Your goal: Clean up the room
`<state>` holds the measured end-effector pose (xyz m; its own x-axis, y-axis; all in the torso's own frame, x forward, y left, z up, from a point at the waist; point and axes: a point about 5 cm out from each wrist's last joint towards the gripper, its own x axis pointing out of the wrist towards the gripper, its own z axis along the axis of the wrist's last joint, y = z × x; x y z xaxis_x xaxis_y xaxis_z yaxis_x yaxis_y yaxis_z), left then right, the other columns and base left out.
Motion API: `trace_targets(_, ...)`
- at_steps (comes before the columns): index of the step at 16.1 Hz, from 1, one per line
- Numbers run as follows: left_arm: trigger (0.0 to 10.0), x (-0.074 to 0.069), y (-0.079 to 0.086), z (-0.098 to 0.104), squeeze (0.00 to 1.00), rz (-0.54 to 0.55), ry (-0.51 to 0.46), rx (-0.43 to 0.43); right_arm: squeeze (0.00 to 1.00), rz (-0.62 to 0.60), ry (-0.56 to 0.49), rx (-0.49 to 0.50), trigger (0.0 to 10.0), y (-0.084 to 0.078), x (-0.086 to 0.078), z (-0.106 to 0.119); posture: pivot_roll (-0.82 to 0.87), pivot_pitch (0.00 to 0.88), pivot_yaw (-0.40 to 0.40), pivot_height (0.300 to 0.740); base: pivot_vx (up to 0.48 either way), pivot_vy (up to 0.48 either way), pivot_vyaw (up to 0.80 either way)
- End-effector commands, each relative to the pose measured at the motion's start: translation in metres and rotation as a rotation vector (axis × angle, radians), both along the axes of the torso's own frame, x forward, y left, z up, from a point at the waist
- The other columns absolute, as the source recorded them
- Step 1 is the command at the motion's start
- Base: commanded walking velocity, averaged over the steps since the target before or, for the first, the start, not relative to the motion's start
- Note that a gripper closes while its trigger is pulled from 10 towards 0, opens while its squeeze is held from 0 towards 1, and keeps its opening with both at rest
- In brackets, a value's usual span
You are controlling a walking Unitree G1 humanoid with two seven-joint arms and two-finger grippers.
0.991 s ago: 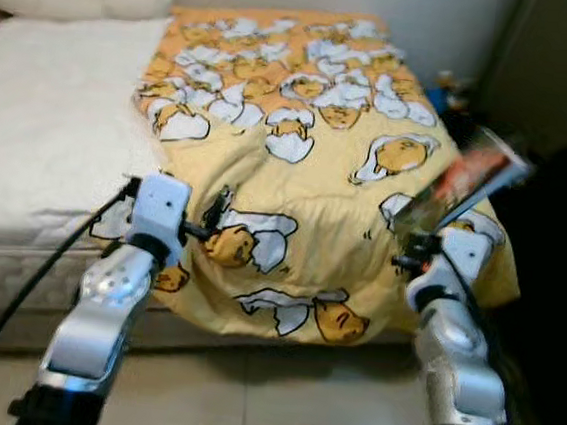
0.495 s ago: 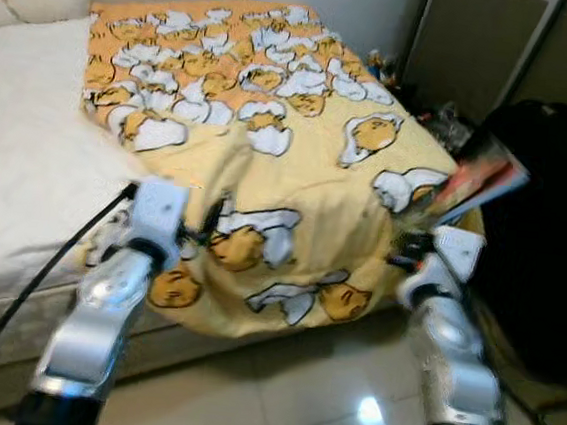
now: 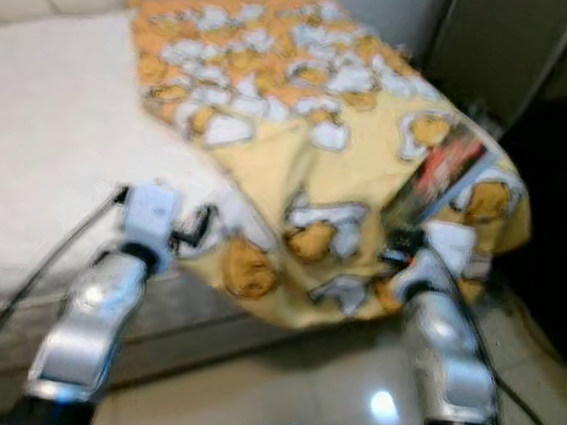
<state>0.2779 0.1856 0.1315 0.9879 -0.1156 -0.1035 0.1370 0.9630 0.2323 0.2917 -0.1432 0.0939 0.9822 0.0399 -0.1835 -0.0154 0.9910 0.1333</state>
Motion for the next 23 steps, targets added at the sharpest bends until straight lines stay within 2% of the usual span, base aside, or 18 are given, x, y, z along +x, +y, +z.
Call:
trace_targets(1, 10.0, 0.001, -0.007, 0.001, 0.05, -0.016, -0.002, -0.003, 0.00, 0.006, -0.069, -0.010, 10.0, -0.004, 0.004, 0.016, 0.05, 0.000, 0.031, 0.740, 0.000, 0.480, 0.00)
trace_targets(12, 10.0, 0.004, -0.007, 0.001, 0.05, -0.016, -0.007, -0.003, 0.00, 0.090, -0.138, -0.014, 10.0, 0.008, 0.009, 0.031, 0.04, 0.000, 0.030, 0.740, 0.000, 0.480, 0.00)
trace_targets(15, 10.0, 0.005, -0.006, 0.002, 0.05, -0.017, -0.009, 0.001, 0.00, 0.131, -0.135, -0.075, 10.0, 0.017, 0.011, 0.031, 0.05, 0.000, 0.032, 0.740, 0.000, 0.480, 0.00)
trace_targets(17, 10.0, 0.005, -0.005, 0.002, 0.05, -0.016, -0.011, 0.004, 0.00, 0.135, -0.140, -0.089, 10.0, 0.017, 0.010, 0.032, 0.05, 0.000, 0.032, 0.740, 0.000, 0.480, 0.00)
trace_targets(23, 10.0, 0.006, -0.003, 0.002, 0.06, -0.015, -0.011, 0.010, 0.00, 0.147, -0.145, -0.055, 10.0, 0.019, 0.011, 0.033, 0.06, 0.000, 0.033, 0.740, 0.000, 0.480, 0.00)
